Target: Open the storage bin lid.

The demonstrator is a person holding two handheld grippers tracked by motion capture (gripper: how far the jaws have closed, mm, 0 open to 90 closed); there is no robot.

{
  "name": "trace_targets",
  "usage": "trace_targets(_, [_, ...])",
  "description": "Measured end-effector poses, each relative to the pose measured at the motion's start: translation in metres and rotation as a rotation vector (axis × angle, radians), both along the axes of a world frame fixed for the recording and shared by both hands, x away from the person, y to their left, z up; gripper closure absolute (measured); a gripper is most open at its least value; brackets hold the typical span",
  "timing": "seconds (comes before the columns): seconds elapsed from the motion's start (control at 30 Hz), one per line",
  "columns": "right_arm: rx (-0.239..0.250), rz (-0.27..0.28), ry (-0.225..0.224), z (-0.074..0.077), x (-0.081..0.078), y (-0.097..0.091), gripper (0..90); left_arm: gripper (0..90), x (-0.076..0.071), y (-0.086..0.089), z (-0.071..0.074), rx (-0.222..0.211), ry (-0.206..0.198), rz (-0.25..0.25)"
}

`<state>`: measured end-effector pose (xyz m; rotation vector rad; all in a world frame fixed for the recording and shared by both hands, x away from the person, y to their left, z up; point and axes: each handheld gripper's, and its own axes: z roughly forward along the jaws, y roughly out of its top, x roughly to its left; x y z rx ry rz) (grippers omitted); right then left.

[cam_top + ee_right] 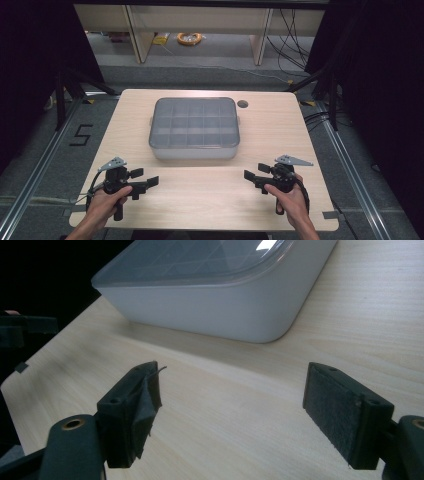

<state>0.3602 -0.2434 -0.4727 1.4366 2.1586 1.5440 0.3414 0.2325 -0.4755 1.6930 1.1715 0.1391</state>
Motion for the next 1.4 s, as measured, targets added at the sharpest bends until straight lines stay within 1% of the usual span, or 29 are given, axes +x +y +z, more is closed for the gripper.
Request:
trace_targets(0.07, [0.011,0.002,0.006,0.001,0.003,0.001,23.9,15.2,0.002,0.0,0.001,-0.005,-0.002,-0.002])
trace_targets(0.13, [0.002,0.002,-0.003,0.001,0.005,0.001,23.9,15.3,0.003,0.0,0.002,-0.001,0.005,0.0])
trace_targets(0.17, [0.02,-0.015,0.044,0.003,0.004,0.005,23.8,15.2,0.005,0.0,0.003,-0.005,0.005,0.007])
trace_targets(0.2, [0.001,0.001,0.002,0.002,0.008,0.003,23.9,15.2,0.006,0.0,0.003,-0.01,0.004,0.007])
trace_targets(0.37, [0.012,-0.009,0.029,0.007,0.012,0.007,23.9,15.2,0.009,-0.001,0.004,-0.031,0.018,-0.003])
trace_targets(0.4, [-0.005,0.0,-0.001,0.007,0.016,0.006,23.9,15.2,0.009,-0.001,0.004,-0.034,0.015,-0.006])
trace_targets(0.43, [0.019,-0.005,0.013,0.009,0.018,0.008,23.8,15.2,0.009,-0.002,0.006,-0.015,0.012,0.006])
trace_targets(0.47, [0.019,-0.005,0.013,0.009,0.018,0.008,23.8,15.2,0.009,-0.002,0.006,-0.015,0.012,0.006])
trace_targets(0.5, [0.022,-0.008,0.025,0.01,0.02,0.008,23.8,15.2,0.011,-0.002,0.006,-0.031,0.005,0.004])
trace_targets(0.53, [0.017,-0.002,-0.009,0.009,0.024,0.007,23.8,15.2,0.012,-0.001,0.007,-0.031,0.01,-0.006])
trace_targets(0.6, [0.03,0.0,-0.001,0.01,0.029,0.007,23.9,15.3,0.014,-0.002,0.009,-0.028,0.007,-0.014])
trace_targets(0.63, [0.067,-0.007,0.03,0.012,0.031,0.008,24.1,15.3,0.016,-0.003,0.011,-0.028,-0.001,-0.001])
trace_targets(0.67, [0.067,-0.007,0.03,0.012,0.031,0.008,24.1,15.3,0.016,-0.003,0.011,-0.028,-0.001,-0.001])
trace_targets(0.7, [0.08,-0.016,0.051,0.012,0.033,0.009,24.2,15.3,0.018,-0.002,0.013,-0.029,0.0,0.0])
trace_targets(0.73, [0.081,-0.022,0.037,0.012,0.039,0.008,24.5,15.3,0.02,-0.002,0.014,-0.032,-0.001,0.003])
trace_targets(0.77, [0.061,-0.022,0.019,0.013,0.043,0.008,24.5,15.3,0.023,-0.001,0.016,-0.044,-0.001,0.005])
trace_targets(0.8, [0.061,-0.022,0.019,0.013,0.043,0.008,24.5,15.3,0.023,-0.001,0.016,-0.044,-0.001,0.005])
trace_targets(0.83, [0.083,-0.021,0.029,0.016,0.046,0.01,24.7,15.3,0.025,0.0,0.018,-0.047,0.006,-0.001])
trace_targets(0.9, [0.081,-0.009,0.015,0.017,0.049,0.01,24.7,15.3,0.028,0.002,0.02,-0.054,0.006,0.02])
trace_targets(0.93, [0.082,-0.014,0.019,0.018,0.051,0.011,24.8,15.3,0.03,0.003,0.02,-0.055,0.011,0.017])
trace_targets(1.03, [0.082,-0.009,0.013,0.022,0.061,0.015,24.9,15.3,0.037,0.004,0.022,-0.051,0.008,0.022])
trace_targets(1.07, [0.073,-0.022,0.017,0.023,0.064,0.016,24.9,15.3,0.037,0.004,0.022,-0.051,0.008,0.022])
trace_targets(1.13, [0.069,-0.021,0.015,0.024,0.067,0.015,24.9,15.3,0.041,0.004,0.022,-0.036,0.005,0.034])
trace_targets(1.17, [0.078,-0.032,0.038,0.025,0.07,0.018,25.0,15.4,0.045,0.006,0.023,-0.044,0.002,0.039])
trace_targets(1.2, [0.078,-0.032,0.038,0.025,0.07,0.018,25.0,15.4,0.045,0.006,0.023,-0.044,0.002,0.039])
trace_targets(1.23, [0.059,-0.029,0.021,0.025,0.076,0.016,25.1,15.5,0.049,0.006,0.025,-0.047,0.006,0.044])
trace_targets(1.3, [0.053,-0.035,0.02,0.025,0.081,0.016,25.3,15.7,0.051,0.006,0.026,-0.046,0.011,0.035])
trace_targets(1.33, [0.048,-0.038,0.016,0.025,0.084,0.017,25.5,15.8,0.057,0.005,0.027,-0.046,0.01,0.055])
trace_targets(1.4, [0.048,-0.048,0.024,0.025,0.089,0.018,25.8,16.2,0.06,0.005,0.028,-0.046,0.015,0.054])
